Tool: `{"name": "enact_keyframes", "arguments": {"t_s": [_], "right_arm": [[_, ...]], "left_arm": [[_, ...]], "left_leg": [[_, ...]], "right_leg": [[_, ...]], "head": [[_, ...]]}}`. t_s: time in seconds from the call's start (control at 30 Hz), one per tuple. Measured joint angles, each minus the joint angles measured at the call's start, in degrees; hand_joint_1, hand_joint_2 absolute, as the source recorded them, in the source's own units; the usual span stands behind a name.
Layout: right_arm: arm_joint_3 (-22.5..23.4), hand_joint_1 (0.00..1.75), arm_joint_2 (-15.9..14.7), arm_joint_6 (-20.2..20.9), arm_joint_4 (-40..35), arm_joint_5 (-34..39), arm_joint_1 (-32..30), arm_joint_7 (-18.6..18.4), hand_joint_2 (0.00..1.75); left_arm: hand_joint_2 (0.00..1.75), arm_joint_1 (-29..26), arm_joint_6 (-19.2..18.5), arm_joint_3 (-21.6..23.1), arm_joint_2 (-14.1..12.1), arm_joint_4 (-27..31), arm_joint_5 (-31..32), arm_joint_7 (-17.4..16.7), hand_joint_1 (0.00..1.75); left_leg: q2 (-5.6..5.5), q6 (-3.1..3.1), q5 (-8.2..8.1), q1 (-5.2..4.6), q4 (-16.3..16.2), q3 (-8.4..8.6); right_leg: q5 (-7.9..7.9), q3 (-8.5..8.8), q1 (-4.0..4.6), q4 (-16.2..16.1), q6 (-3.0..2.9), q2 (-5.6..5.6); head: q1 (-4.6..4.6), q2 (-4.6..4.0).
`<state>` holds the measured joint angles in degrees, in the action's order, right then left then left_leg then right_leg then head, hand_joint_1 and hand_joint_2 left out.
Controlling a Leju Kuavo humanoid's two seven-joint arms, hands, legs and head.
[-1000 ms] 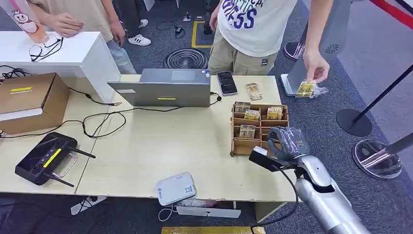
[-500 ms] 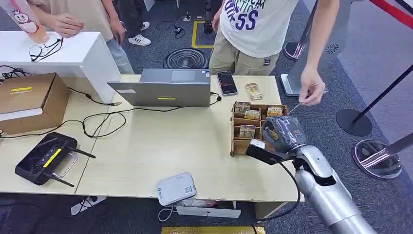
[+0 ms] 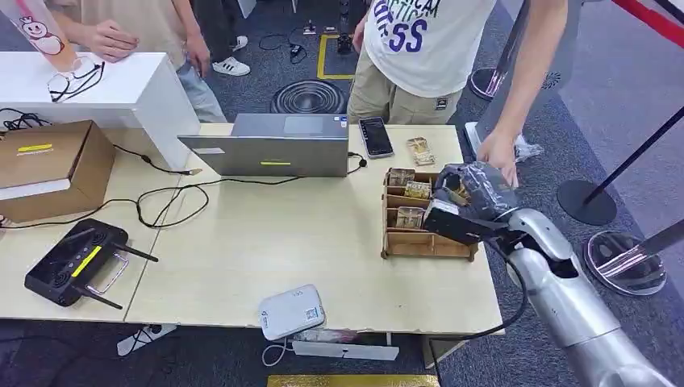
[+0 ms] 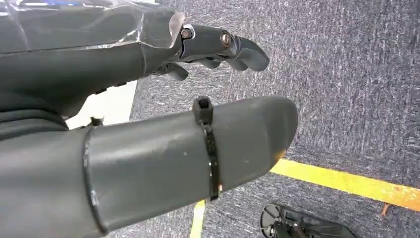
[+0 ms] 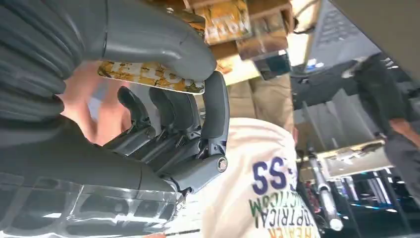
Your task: Pass the card to the sensor for recognition and then transmit it.
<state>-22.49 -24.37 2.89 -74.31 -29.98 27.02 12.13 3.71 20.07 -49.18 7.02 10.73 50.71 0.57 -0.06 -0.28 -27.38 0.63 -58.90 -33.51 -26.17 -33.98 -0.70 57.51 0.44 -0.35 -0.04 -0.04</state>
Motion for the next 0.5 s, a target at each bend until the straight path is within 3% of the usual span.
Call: {"name": "enact_keyframes", "arguments": {"t_s": [0.27, 0.5], "right_arm": [[-0.37, 1.66, -1.33, 3.19, -0.46, 6.66, 5.71, 0.96, 1.75], [-2.28, 1.64, -0.74, 3.69, 1.03, 8.17, 12.08, 1.27, 1.75]], "left_arm": [[0.0, 0.13, -0.07, 0.0, 0.02, 0.0, 0.61, 0.17, 0.0], [0.0, 0.47, -0.04, 0.0, 0.06, 0.0, 0.85, 0.17, 0.0]], "left_leg": [[0.01, 0.0, 0.01, 0.0, 0.0, 0.01], [0.01, -0.01, 0.02, 0.0, 0.0, 0.0]], "right_leg": [[0.01, 0.0, 0.0, 0.0, 0.0, 0.0], [0.02, 0.0, 0.0, 0.01, -0.01, 0.02]], "head": [[0.0, 0.0], [-0.02, 0.0]]}}
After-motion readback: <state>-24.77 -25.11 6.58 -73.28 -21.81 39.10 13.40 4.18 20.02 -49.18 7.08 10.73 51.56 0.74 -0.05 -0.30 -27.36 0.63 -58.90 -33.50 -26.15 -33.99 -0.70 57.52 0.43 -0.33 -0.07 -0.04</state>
